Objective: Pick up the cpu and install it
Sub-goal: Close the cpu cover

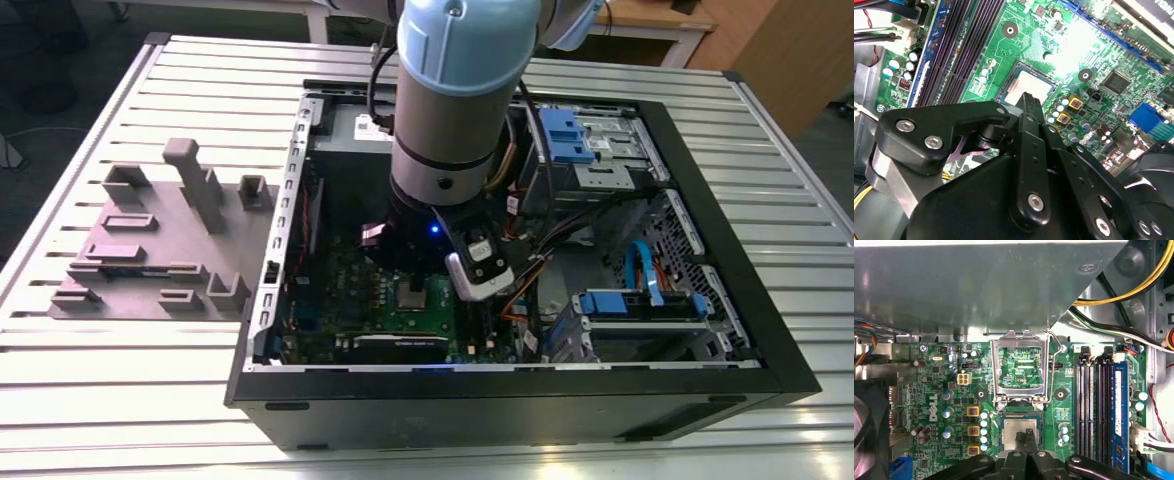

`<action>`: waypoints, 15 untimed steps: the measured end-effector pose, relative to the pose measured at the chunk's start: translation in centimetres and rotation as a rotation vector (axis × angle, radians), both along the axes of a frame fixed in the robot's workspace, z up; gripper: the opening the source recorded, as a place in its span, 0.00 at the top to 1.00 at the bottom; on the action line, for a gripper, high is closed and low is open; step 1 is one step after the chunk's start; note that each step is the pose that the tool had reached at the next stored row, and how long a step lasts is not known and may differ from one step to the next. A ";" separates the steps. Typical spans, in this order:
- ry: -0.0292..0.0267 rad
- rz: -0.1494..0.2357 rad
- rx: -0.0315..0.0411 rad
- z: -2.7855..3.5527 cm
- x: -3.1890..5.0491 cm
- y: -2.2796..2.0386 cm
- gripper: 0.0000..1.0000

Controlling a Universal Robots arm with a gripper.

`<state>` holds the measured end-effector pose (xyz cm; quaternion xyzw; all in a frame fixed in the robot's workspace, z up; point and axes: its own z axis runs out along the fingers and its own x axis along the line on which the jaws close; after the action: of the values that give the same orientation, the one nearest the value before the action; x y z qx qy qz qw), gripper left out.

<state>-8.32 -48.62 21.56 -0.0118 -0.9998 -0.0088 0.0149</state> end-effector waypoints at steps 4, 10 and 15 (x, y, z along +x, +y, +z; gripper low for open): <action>0.0002 0.000 -0.0005 0.15 0.00 -0.01 0.89; -0.0002 0.000 0.0002 0.95 -0.04 0.00 0.89; -0.0003 0.000 -0.0010 1.94 -0.05 0.05 0.89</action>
<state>-8.38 -48.57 23.50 -0.0118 -0.9998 -0.0083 0.0147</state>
